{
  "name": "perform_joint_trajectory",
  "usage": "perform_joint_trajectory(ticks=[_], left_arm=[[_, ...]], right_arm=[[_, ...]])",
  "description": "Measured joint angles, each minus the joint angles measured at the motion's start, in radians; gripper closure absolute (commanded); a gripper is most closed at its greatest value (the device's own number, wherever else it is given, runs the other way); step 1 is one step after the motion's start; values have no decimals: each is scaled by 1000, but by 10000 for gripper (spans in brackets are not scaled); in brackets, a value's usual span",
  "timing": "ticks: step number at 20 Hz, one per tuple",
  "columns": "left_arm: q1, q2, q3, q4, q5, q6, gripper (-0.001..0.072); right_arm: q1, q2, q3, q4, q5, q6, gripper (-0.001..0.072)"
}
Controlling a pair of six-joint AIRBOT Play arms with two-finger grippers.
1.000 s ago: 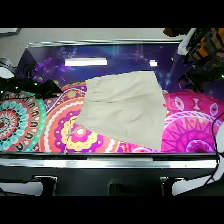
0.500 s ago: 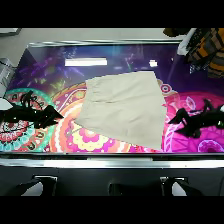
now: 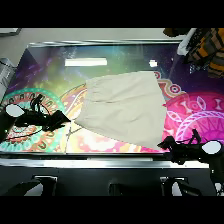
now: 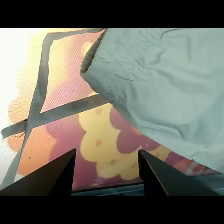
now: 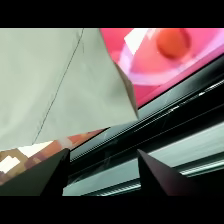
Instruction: Fold the clothes and pants, and hang the long-sleeved shirts on hangers.
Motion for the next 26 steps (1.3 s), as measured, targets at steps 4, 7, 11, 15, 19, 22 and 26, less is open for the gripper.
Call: perform_joint_trajectory(ticks=[4,7,11,15,19,22,26], left_arm=[[-23,-40,-3,-2,32,14,224],[-37,-77,-3,-4,47,19,222],[-52,-130,-3,-24,67,47,129],[-57,-182,-3,-53,84,92,129],[-57,-203,-3,-69,117,132,129],[-58,-209,-3,-77,151,150,130],[-58,-242,-3,-97,190,159,132]], right_arm=[[0,-84,-24,-6,-58,-50,215],[0,-160,-29,41,-118,-82,228],[0,-233,-32,98,-172,-110,577],[0,-261,-32,128,-198,-139,692],[0,-268,-32,140,-203,-151,692],[0,-270,-32,145,-198,-153,692],[0,-269,-32,150,-186,-157,692]])
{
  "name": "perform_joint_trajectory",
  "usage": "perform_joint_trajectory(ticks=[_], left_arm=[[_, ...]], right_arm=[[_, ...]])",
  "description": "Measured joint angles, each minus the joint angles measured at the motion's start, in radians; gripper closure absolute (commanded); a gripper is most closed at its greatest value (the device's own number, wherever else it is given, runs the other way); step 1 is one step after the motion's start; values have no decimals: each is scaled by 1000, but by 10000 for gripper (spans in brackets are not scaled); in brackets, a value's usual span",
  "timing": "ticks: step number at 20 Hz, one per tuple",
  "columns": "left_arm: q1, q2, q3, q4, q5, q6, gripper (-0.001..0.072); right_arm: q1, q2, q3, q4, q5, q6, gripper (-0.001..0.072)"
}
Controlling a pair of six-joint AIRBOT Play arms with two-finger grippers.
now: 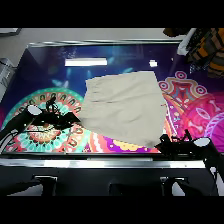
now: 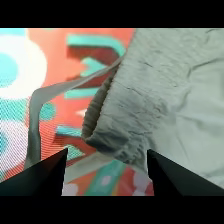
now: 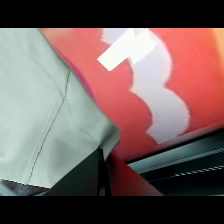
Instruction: Fold the clothes and pants, and hang the long-sleeved shirts on hangers.
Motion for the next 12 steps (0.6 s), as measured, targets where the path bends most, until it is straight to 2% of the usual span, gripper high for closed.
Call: perform_joint_trajectory(ticks=[2,3,6,7,12], left_arm=[[0,-28,0,-22,12,2,134],[0,-43,0,-39,14,5,158],[-1,-79,0,-69,18,9,646],[-1,-87,-1,-72,21,9,682],[10,-60,0,-99,-32,11,684]], right_arm=[[0,11,0,2,5,0,693],[0,19,0,2,4,0,693],[0,43,0,3,-2,2,692],[0,49,0,3,-2,3,693],[0,98,14,-3,41,3,694]])
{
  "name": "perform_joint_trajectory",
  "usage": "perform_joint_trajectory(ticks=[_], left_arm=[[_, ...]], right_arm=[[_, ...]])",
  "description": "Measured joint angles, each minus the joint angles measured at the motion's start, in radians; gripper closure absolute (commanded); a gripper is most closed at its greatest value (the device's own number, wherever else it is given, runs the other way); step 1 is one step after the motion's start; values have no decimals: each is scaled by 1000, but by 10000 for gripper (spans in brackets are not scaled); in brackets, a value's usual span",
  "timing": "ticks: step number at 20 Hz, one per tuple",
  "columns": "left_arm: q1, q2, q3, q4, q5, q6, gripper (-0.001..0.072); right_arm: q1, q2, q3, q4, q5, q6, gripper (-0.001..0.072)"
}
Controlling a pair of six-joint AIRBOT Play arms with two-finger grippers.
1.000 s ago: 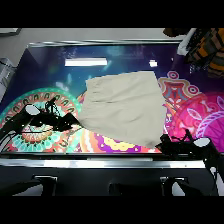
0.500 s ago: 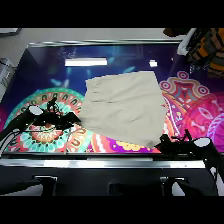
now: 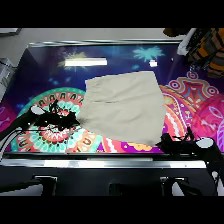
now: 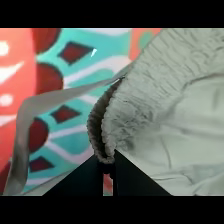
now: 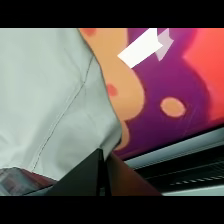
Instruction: Fold the clothes and pants, and hang the long-sleeved shirts on hangers.
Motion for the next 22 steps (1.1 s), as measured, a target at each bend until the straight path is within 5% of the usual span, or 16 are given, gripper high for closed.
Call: perform_joint_trajectory(ticks=[4,13,17,22], left_arm=[[10,153,0,99,-155,-40,684],[14,668,0,268,-516,-318,684],[14,707,0,247,-541,-364,684],[15,594,0,237,-475,-369,684]], right_arm=[[0,135,81,-84,144,13,695],[0,392,499,-277,502,177,695],[0,232,624,-151,362,177,695],[110,-123,698,151,53,35,695]])
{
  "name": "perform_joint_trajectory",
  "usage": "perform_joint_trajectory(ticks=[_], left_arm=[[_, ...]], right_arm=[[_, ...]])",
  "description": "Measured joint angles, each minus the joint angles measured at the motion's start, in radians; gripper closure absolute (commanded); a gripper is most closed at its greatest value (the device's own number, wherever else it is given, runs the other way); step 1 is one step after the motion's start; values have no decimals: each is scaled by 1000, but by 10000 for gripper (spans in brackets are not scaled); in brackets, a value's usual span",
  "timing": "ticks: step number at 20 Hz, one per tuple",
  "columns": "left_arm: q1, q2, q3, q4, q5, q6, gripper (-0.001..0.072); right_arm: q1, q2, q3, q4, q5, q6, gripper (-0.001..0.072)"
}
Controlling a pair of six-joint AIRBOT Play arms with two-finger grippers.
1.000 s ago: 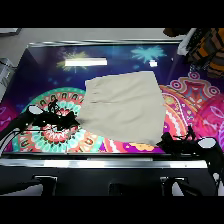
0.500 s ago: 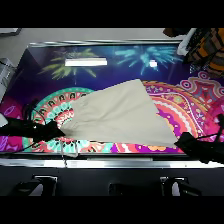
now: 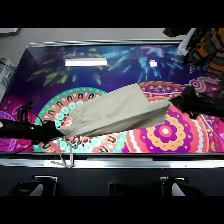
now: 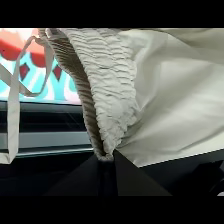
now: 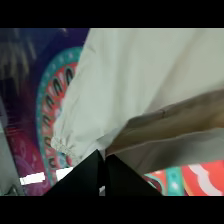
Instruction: Fold the clothes and pants, and hang the long-sleeved shirts on hangers.
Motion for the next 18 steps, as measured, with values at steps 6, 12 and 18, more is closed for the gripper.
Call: perform_joint_trajectory(ticks=[6,12,18], left_arm=[[14,-185,0,-24,113,21,684],[113,-285,0,-93,237,65,684],[171,-424,0,-272,366,200,683]], right_arm=[[208,-385,249,23,-250,-47,695],[260,-594,414,-107,-311,35,695],[266,-678,439,-192,-346,80,695]])
